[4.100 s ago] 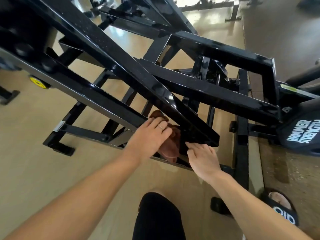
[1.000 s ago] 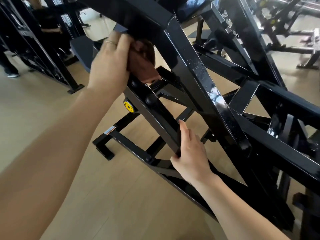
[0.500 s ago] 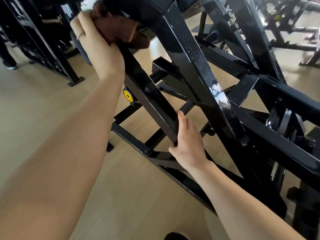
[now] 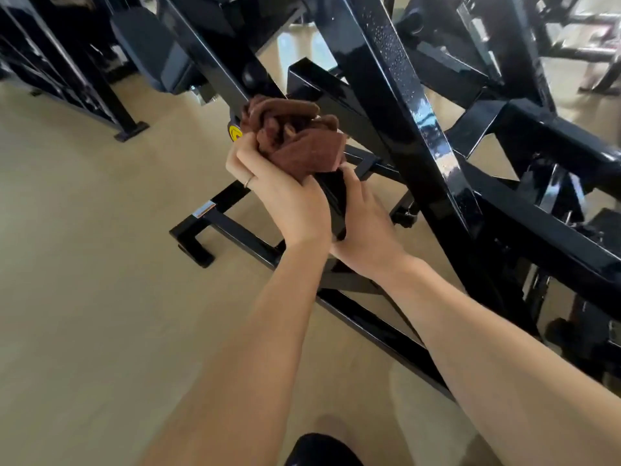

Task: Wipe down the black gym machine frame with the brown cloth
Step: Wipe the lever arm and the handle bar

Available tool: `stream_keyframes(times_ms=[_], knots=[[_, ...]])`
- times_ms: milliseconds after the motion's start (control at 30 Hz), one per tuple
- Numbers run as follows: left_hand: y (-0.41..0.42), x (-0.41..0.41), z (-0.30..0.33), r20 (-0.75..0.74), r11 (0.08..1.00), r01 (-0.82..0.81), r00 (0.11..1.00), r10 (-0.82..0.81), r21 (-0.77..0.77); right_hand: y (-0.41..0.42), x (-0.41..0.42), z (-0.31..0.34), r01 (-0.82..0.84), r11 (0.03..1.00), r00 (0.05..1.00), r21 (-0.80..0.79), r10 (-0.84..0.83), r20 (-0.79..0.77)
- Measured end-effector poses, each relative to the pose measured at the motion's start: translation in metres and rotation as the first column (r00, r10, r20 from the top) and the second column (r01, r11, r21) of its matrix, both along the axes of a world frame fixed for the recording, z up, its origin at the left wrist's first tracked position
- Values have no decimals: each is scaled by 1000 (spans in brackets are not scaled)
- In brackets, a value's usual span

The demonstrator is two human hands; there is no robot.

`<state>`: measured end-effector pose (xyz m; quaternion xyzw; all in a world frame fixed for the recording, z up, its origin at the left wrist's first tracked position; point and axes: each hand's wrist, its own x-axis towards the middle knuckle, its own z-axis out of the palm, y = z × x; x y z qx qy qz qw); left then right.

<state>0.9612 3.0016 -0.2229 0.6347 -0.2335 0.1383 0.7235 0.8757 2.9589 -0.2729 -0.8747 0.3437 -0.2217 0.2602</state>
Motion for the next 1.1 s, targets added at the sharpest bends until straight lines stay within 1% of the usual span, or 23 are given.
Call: stream_keyframes(times_ms=[67,133,167,233,333,367,433,500,567,667,733,767,833,900,933,1033,1100], knots=[[6,-23,-12,25,998,47,999,-48,46,-3,1,-2,2,1000,1000,2,-2,-18],[13,-32,-21,14,987,121,992,-123,103,-7,3,-4,-21,1000,999,-7,21,-46],[15,-33,-26,11,978,158,987,-161,133,-7,2,-4,-24,999,997,24,26,-70],[22,-30,-34,61,955,202,974,-220,215,-9,0,-2,-12,991,998,131,20,-63],[24,-2,-28,158,932,170,961,-229,320,-8,-16,2,-14,975,998,220,27,-58],[23,6,-22,158,926,172,959,-236,337,-6,-25,2,-1,966,998,259,17,-59],[19,12,-11,118,936,198,963,-241,291,0,-43,-5,16,949,999,315,-2,-44],[16,7,-8,68,961,186,977,-203,203,7,-54,-12,7,948,999,319,6,-41],[15,-1,-14,23,973,167,985,-173,158,5,-59,-18,4,949,999,316,12,-50],[24,-26,-39,-1,955,170,984,-175,243,1,-63,-20,-8,944,998,330,29,-59],[28,-51,-60,-21,936,198,979,-200,291,-4,-65,-17,13,929,992,369,33,-119],[28,-64,-69,-35,933,201,979,-200,298,-6,-66,-17,15,922,985,386,52,-164],[29,-85,-82,-63,940,184,983,-173,287,-7,-65,-16,-57,924,962,379,152,-225],[28,-95,-88,-72,948,160,987,-145,277,-9,-68,-17,-122,926,950,357,214,-229],[27,-95,-90,-65,949,148,989,-135,279,-12,-69,-18,-135,914,952,381,227,-206],[29,-87,-92,-5,953,110,994,-113,281,-17,-75,-16,-119,888,957,444,222,-188],[30,-76,-97,1,951,99,995,-104,292,-24,-79,-22,-139,872,964,469,228,-138]])
